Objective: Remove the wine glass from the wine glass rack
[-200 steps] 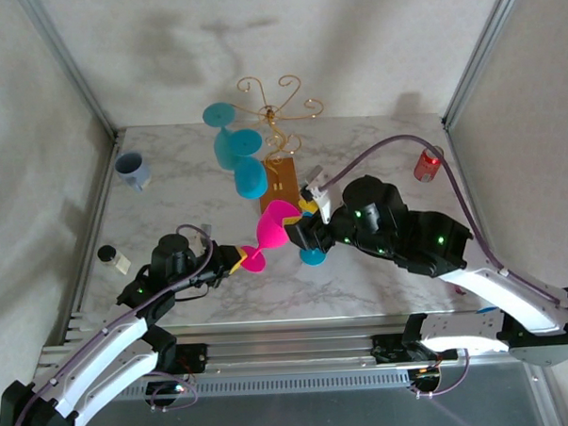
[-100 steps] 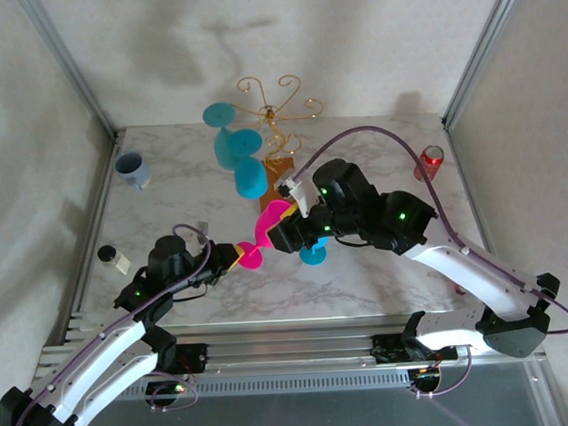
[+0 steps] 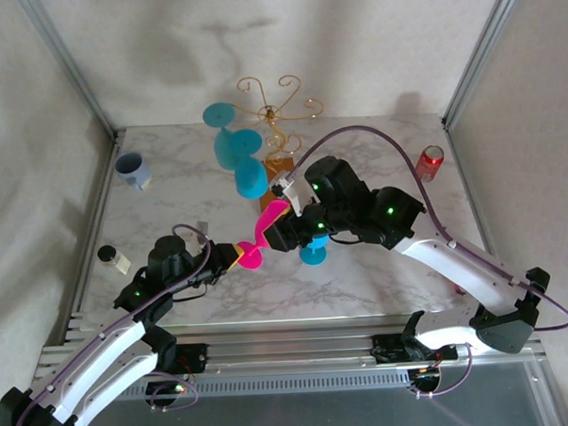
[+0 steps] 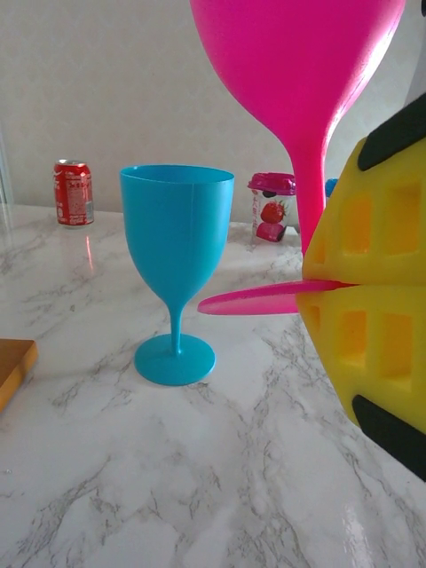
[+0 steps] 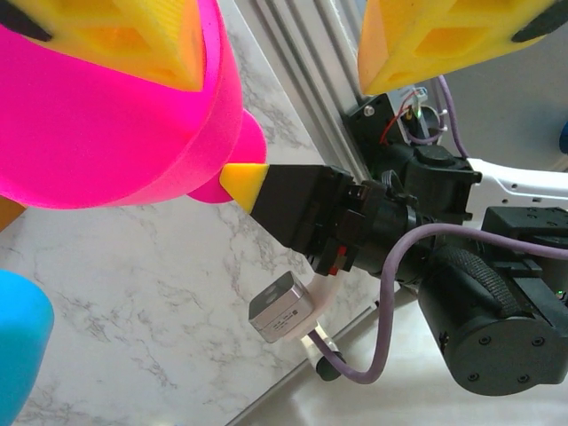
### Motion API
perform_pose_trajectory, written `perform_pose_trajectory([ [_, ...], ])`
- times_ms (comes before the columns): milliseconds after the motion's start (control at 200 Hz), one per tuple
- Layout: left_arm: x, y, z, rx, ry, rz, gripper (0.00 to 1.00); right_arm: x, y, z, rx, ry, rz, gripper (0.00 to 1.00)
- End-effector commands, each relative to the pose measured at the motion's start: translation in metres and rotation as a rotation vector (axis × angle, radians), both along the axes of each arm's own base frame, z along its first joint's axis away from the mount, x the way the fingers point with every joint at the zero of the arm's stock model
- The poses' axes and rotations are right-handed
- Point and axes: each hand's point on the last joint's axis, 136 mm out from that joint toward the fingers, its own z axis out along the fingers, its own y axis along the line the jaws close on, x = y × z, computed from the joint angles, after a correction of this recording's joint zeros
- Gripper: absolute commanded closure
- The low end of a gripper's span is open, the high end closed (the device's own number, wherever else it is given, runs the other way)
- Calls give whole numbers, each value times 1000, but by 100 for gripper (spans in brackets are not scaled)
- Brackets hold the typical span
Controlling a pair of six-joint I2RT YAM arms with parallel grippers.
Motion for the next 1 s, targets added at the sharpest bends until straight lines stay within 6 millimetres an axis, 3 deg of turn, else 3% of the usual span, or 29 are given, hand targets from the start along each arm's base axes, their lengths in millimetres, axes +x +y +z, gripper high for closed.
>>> perform_pose_trajectory([
  [0, 4, 4, 7, 2, -46, 17, 100, 6, 5, 7, 22, -2, -2, 52],
  [285, 5, 4, 7, 5, -44, 21, 100, 15, 8, 1, 6, -1, -18, 68],
  [435, 5, 6, 6, 13, -37, 27, 100, 18, 9, 1, 6, 0, -22, 90],
  [561, 6, 9, 4, 34, -24, 47, 100, 21, 8, 2, 2, -10, -34, 100],
  [676, 7, 12, 5, 45, -22, 59, 94, 23, 7, 1, -8, -19, -44, 100],
  [731, 7, 14, 5, 54, -17, 67, 75, 26, 7, 1, -13, -27, -52, 100],
  [826, 6, 19, 2, 93, -4, 81, 61, 29, 6, 0, -28, -40, -66, 100],
  [996, 2, 41, -13, 240, 41, 139, 60, 32, 9, -3, -47, -46, -61, 100],
])
